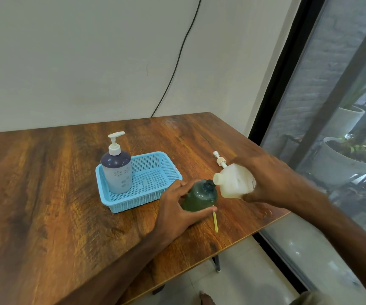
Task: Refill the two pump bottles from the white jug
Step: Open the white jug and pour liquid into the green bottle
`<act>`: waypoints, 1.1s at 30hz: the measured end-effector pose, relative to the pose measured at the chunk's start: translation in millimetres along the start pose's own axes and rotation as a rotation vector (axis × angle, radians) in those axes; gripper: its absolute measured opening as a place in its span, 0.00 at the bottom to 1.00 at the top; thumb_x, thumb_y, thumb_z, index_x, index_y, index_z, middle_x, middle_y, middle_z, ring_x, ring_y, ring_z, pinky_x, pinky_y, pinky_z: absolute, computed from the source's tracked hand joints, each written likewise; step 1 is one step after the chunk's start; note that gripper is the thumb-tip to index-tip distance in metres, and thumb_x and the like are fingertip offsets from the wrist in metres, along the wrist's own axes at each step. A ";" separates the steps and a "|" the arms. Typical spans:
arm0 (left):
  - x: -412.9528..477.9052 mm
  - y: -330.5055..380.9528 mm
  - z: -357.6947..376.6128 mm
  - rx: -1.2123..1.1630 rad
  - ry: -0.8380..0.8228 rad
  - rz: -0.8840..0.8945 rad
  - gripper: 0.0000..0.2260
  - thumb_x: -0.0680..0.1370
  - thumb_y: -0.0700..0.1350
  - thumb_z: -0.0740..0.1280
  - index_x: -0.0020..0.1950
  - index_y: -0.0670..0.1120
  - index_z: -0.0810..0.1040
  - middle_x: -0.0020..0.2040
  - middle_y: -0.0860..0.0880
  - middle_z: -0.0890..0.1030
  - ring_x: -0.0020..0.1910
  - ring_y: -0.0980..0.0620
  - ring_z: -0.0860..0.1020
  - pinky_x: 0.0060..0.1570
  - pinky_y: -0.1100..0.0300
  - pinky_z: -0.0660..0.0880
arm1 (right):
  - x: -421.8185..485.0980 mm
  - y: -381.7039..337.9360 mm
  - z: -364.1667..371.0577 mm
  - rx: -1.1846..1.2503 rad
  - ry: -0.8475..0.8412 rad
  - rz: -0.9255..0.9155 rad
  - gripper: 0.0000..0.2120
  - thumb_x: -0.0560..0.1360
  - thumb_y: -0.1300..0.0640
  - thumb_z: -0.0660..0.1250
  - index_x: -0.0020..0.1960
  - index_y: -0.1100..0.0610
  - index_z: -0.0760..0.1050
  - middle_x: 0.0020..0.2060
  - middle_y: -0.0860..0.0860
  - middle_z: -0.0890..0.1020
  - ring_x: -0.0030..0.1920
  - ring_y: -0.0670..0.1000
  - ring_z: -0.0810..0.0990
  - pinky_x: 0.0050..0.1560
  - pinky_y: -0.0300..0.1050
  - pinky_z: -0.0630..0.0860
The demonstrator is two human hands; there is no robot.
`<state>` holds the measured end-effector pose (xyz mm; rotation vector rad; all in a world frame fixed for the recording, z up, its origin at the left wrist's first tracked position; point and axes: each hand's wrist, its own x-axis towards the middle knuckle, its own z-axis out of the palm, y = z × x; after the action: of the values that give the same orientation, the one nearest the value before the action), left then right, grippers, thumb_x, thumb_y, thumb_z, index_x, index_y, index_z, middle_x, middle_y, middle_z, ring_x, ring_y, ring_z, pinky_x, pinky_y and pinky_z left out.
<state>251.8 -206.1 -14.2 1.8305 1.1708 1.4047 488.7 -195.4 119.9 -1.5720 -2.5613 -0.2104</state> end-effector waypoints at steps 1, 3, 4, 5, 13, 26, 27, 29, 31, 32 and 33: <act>0.1 0.9 -0.3 -0.003 0.000 0.000 0.33 0.65 0.62 0.83 0.68 0.58 0.80 0.55 0.57 0.81 0.58 0.55 0.79 0.49 0.62 0.81 | -1.8 0.1 0.9 0.019 -0.002 0.011 0.40 0.65 0.42 0.79 0.73 0.46 0.69 0.63 0.45 0.79 0.61 0.48 0.76 0.55 0.44 0.77; 0.5 2.6 -0.6 -0.009 0.005 -0.003 0.33 0.65 0.61 0.83 0.68 0.58 0.80 0.56 0.57 0.81 0.58 0.55 0.79 0.49 0.62 0.81 | -6.2 0.1 2.9 0.064 0.011 0.053 0.42 0.64 0.40 0.79 0.74 0.47 0.69 0.63 0.45 0.79 0.61 0.48 0.76 0.58 0.46 0.77; 0.5 3.9 -0.8 -0.019 0.012 -0.005 0.33 0.64 0.61 0.84 0.67 0.58 0.80 0.56 0.57 0.81 0.58 0.54 0.80 0.50 0.62 0.81 | -8.3 0.4 4.1 0.089 0.022 0.075 0.42 0.64 0.39 0.79 0.73 0.47 0.69 0.63 0.44 0.79 0.61 0.47 0.76 0.57 0.45 0.77; 0.3 4.7 -1.0 -0.033 0.023 -0.005 0.32 0.64 0.59 0.84 0.66 0.58 0.80 0.56 0.58 0.82 0.58 0.54 0.80 0.50 0.63 0.81 | -10.3 1.2 5.9 0.117 0.034 0.095 0.42 0.63 0.38 0.80 0.72 0.47 0.70 0.63 0.44 0.79 0.61 0.47 0.76 0.56 0.44 0.76; -1.0 6.1 -4.0 -0.097 0.067 -0.073 0.30 0.64 0.56 0.85 0.63 0.55 0.80 0.58 0.61 0.81 0.61 0.61 0.79 0.55 0.68 0.79 | -23.1 14.3 36.7 0.393 0.102 0.276 0.42 0.59 0.40 0.82 0.69 0.52 0.75 0.60 0.47 0.81 0.59 0.50 0.79 0.55 0.53 0.81; -2.9 6.0 -0.1 -0.129 0.085 -0.124 0.32 0.62 0.54 0.86 0.64 0.54 0.79 0.59 0.61 0.81 0.61 0.64 0.79 0.56 0.65 0.81 | -24.5 14.7 76.7 0.719 0.356 0.537 0.48 0.54 0.34 0.79 0.70 0.52 0.74 0.62 0.48 0.82 0.57 0.45 0.80 0.51 0.42 0.81; -2.9 5.8 -0.1 -0.130 0.085 -0.123 0.33 0.62 0.54 0.86 0.64 0.55 0.79 0.59 0.61 0.81 0.62 0.63 0.79 0.56 0.65 0.81 | -24.1 13.8 79.1 0.725 0.367 0.545 0.47 0.55 0.35 0.80 0.70 0.52 0.74 0.62 0.48 0.82 0.57 0.45 0.80 0.48 0.38 0.79; -2.1 5.6 0.2 -0.125 0.084 -0.121 0.33 0.62 0.53 0.86 0.64 0.55 0.78 0.60 0.60 0.81 0.62 0.64 0.79 0.55 0.65 0.81 | -22.7 13.4 82.4 0.736 0.381 0.556 0.45 0.57 0.38 0.80 0.70 0.52 0.73 0.63 0.48 0.81 0.58 0.45 0.79 0.46 0.33 0.75; -1.6 5.8 0.5 -0.114 0.083 -0.117 0.33 0.62 0.53 0.86 0.64 0.55 0.78 0.60 0.61 0.81 0.62 0.65 0.79 0.55 0.66 0.80 | -22.2 13.8 85.3 0.759 0.384 0.561 0.44 0.58 0.39 0.81 0.70 0.52 0.72 0.65 0.49 0.80 0.59 0.44 0.78 0.46 0.32 0.75; -1.3 6.0 0.8 -0.110 0.081 -0.114 0.33 0.62 0.53 0.86 0.64 0.56 0.77 0.60 0.61 0.81 0.62 0.66 0.78 0.54 0.67 0.80 | -22.4 13.4 85.9 0.769 0.381 0.561 0.44 0.59 0.40 0.82 0.71 0.51 0.71 0.66 0.48 0.80 0.59 0.44 0.78 0.47 0.32 0.76; -1.2 5.7 0.7 -0.101 0.082 -0.110 0.33 0.62 0.53 0.85 0.64 0.57 0.77 0.60 0.61 0.80 0.62 0.67 0.78 0.54 0.68 0.80 | -22.8 13.0 86.5 0.777 0.373 0.560 0.44 0.60 0.41 0.82 0.72 0.51 0.71 0.66 0.48 0.79 0.60 0.44 0.78 0.49 0.34 0.77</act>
<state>254.1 -209.8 -10.2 1.6287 1.1999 1.4610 507.4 -193.5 31.5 -1.6152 -1.5388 0.4484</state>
